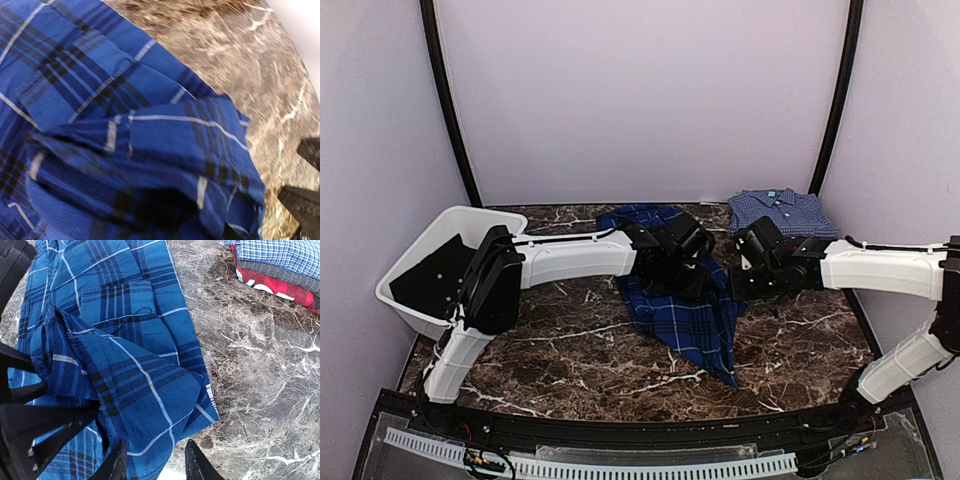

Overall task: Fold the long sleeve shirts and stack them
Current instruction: Flatten out the crumpled shirt at the center of the board.

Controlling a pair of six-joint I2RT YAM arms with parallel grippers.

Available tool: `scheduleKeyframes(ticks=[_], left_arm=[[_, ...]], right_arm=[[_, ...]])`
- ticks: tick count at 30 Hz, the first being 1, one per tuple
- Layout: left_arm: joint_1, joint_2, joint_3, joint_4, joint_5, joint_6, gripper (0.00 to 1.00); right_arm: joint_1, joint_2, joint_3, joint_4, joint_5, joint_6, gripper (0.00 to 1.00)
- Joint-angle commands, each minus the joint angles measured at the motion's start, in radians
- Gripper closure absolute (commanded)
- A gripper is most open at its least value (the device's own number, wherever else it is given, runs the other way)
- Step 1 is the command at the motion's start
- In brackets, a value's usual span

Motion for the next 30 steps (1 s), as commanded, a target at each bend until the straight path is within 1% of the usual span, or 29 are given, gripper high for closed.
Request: scheduleKeyframes(ticks=[1,4,6,10,12,17,19,21,25,28,30], left_arm=[[-0.005,0.001,0.073,-0.046,-0.101,-0.039,0.49],[-0.005,0.008,0.083,-0.052,-0.118,-0.048,0.52],[-0.005,0.009,0.086,-0.054,-0.119,-0.047,0.56],[-0.004,0.009,0.086,-0.048,-0.106,-0.04,0.72],[-0.004,0.009,0.086,-0.046,-0.098,-0.038,0.77],[-0.003,0.008,0.085,-0.032,-0.06,-0.026,0.82],[-0.003,0.009,0.084,-0.024,-0.042,-0.024,0.8],[-0.003,0.01,0.082,-0.018,-0.034,-0.027,0.72],[-0.003,0.011,0.079,-0.022,-0.036,-0.032,0.65],[-0.003,0.016,0.077,-0.022,-0.037,-0.034,0.6],[-0.003,0.022,0.077,-0.019,-0.035,-0.033,0.56]], right_arm=[[-0.01,-0.023,0.007,0.036,-0.008,0.004,0.62],[-0.009,-0.026,0.003,0.038,-0.02,0.004,0.62],[-0.01,-0.026,0.002,0.043,-0.035,0.001,0.62],[-0.009,-0.013,0.008,0.058,-0.068,-0.01,0.6],[-0.009,-0.009,0.013,0.062,-0.074,-0.011,0.59],[-0.009,0.0,0.018,0.091,-0.11,-0.023,0.56],[-0.009,0.015,0.023,0.103,-0.134,-0.029,0.54],[-0.009,0.032,0.03,0.105,-0.145,-0.031,0.54],[-0.009,0.061,0.037,0.111,-0.138,-0.03,0.54],[-0.009,0.082,0.041,0.108,-0.113,-0.027,0.56],[-0.009,0.093,0.048,0.096,-0.092,-0.023,0.61]])
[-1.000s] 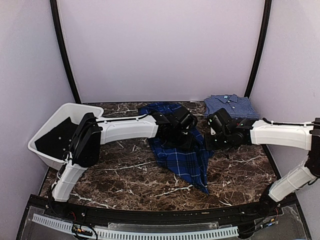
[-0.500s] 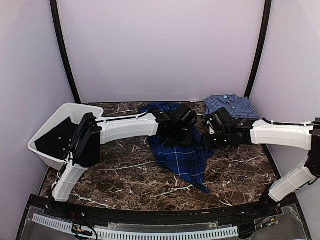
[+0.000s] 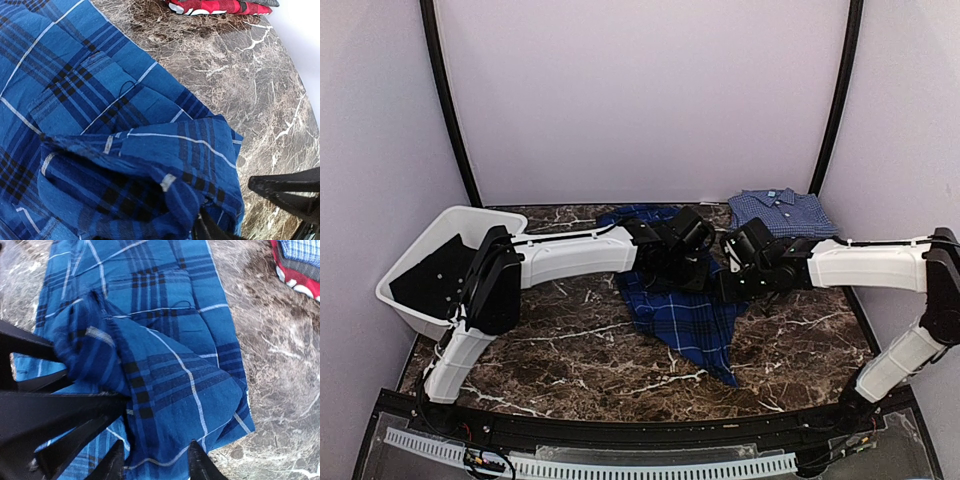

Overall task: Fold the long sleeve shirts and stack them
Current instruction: Flatten out the crumpled shirt at the center of the board.

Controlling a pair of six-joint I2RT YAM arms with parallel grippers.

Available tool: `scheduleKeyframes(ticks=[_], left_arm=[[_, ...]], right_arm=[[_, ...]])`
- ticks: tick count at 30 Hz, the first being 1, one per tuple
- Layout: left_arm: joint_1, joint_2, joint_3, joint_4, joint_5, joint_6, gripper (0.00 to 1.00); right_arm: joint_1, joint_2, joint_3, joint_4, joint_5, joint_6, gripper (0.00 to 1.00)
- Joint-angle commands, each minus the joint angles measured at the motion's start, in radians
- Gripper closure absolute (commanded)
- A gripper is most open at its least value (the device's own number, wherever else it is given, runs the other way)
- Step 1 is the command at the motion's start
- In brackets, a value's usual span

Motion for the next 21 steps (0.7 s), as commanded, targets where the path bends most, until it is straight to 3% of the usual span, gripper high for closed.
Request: scheduleKeyframes(ticks=[1,7,11,13,21], left_arm=[[-0.003,0.008,0.013,-0.003,0.012,-0.001,0.55],[-0.004,0.028,0.015,-0.004,0.012,-0.005,0.49],[-0.004,0.033,0.015,-0.006,0.008,-0.011,0.51],[-0.004,0.032,0.017,-0.008,0.007,-0.011,0.56],[-0.004,0.004,0.021,-0.04,0.009,-0.004,0.93]], right_arm=[[-0.004,0.024,0.037,0.014,0.048,0.004,0.67],[-0.007,0.009,0.026,-0.009,0.099,0.021,0.91],[-0.009,0.001,0.014,-0.01,0.104,0.026,0.96],[-0.011,0.002,0.012,-0.013,0.105,0.027,0.97],[-0.024,-0.014,0.004,-0.025,0.115,0.03,1.0]])
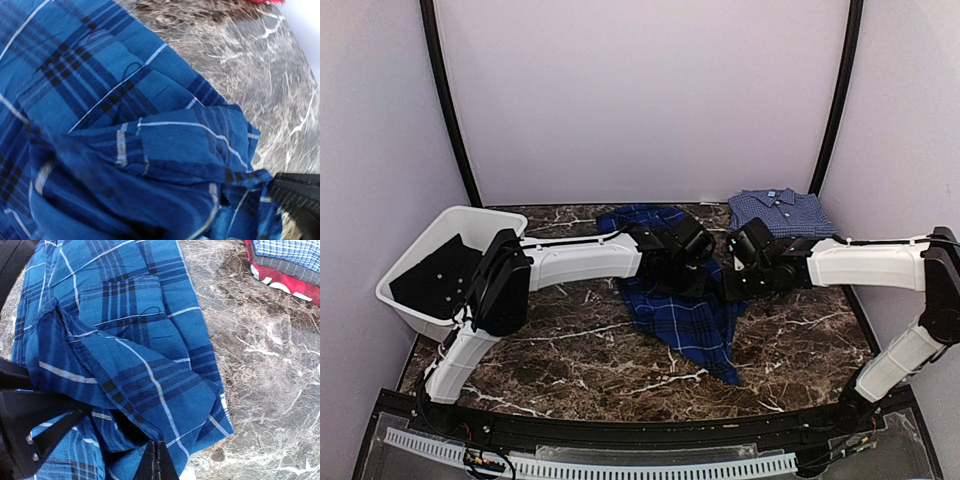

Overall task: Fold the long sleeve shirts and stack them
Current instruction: Flatten out the crumpled shirt at the center of the board.

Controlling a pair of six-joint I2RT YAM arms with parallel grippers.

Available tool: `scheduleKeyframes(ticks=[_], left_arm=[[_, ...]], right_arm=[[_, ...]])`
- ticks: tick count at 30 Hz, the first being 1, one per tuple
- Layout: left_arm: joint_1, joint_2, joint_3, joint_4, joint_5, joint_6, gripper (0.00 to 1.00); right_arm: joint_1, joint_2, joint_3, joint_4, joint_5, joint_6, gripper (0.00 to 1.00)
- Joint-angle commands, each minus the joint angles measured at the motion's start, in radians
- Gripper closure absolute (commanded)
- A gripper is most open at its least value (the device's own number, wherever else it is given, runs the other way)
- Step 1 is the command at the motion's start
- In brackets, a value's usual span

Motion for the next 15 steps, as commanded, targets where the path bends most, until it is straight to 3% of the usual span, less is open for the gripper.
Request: scheduleKeyframes(ticks=[1,8,15], left_arm=[[-0.004,-0.043,0.019,-0.05,0.004,0.006,0.95],[-0.005,-0.17,-0.042,-0.125,0.091,0.036,1.0],[-0.018,-0.361,-0.255,-0.123,0.273,0.076,1.0]], right_arm=[[-0.016,-0.037,-0.004,-0.013,0.028,0.012,1.0],[-0.024,-0.111,-0.043,-0.065,0.042,0.032,1.0],[-0.037,-0.229,-0.111,-0.164,0.059,0.082,1.0]])
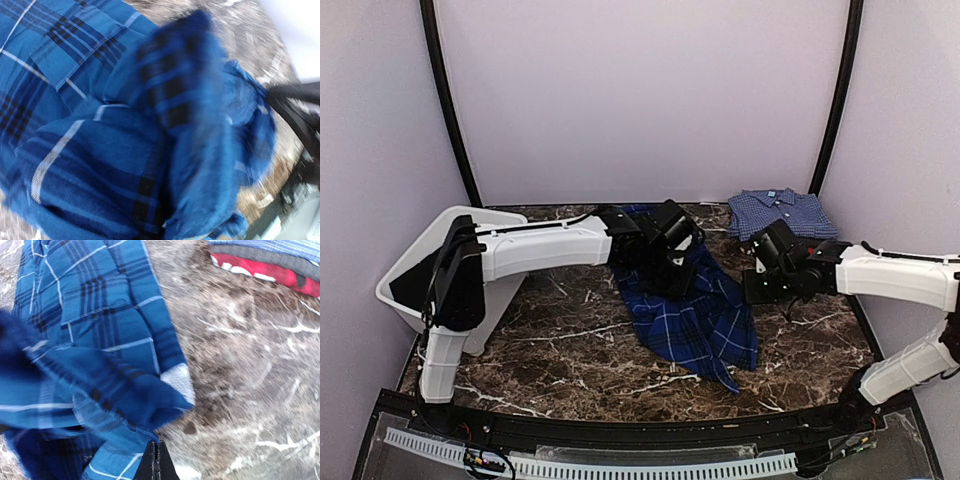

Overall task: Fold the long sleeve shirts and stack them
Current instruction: Flatten out the crumpled shirt at the center of the board.

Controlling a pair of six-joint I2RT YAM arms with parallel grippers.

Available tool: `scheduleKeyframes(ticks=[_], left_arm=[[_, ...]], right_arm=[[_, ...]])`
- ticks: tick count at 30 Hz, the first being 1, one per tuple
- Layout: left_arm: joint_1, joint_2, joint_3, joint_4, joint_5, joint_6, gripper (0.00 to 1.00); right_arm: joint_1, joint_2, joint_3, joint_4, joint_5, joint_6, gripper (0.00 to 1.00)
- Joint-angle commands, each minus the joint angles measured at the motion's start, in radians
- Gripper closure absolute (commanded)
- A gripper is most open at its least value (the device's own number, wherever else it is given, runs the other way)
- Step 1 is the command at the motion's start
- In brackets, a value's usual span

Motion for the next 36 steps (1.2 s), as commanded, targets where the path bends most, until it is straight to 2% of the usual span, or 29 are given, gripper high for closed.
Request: scheduleKeyframes(ticks=[1,9,12,14,15,17,21,25,31,36], left_arm=[[-0.019,-0.168,-0.132,-0.027,0.153,0.044,1.0],[-0.078,-0.286,-0.332,-0.009,0.351,0.1,0.99],[-0.088,-0.309,-0.406,0.015,0.421,0.103,0.9],[-0.089,-0.329,-0.451,0.039,0.455,0.1,0.81],[-0.09,-0.343,-0.462,0.044,0.469,0.101,0.73],[-0.089,-0.363,-0.49,0.052,0.48,0.105,0.69],[-0.089,-0.408,-0.525,0.06,0.493,0.112,0.67],[-0.083,-0.445,-0.537,0.041,0.462,0.114,0.65],[-0.051,-0.5,-0.584,0.08,0.357,0.073,0.63],[-0.028,-0.455,-0.593,0.142,0.302,0.051,0.57]], right_arm=[[-0.013,-0.084,-0.048,-0.088,0.026,0.054,1.0],[-0.02,-0.231,-0.149,-0.17,0.002,0.17,1.0],[-0.021,-0.278,-0.181,-0.194,-0.025,0.213,1.0],[-0.021,-0.321,-0.205,-0.197,-0.053,0.233,1.0],[-0.021,-0.342,-0.214,-0.199,-0.066,0.242,0.99],[-0.021,-0.388,-0.223,-0.19,-0.091,0.238,0.89],[-0.018,-0.43,-0.231,-0.082,-0.18,0.156,0.68],[0.011,-0.368,-0.186,-0.028,-0.192,0.075,0.56],[0.116,-0.261,-0.082,-0.032,-0.138,0.013,0.52],[0.19,-0.182,-0.059,-0.008,-0.116,0.01,0.53]])
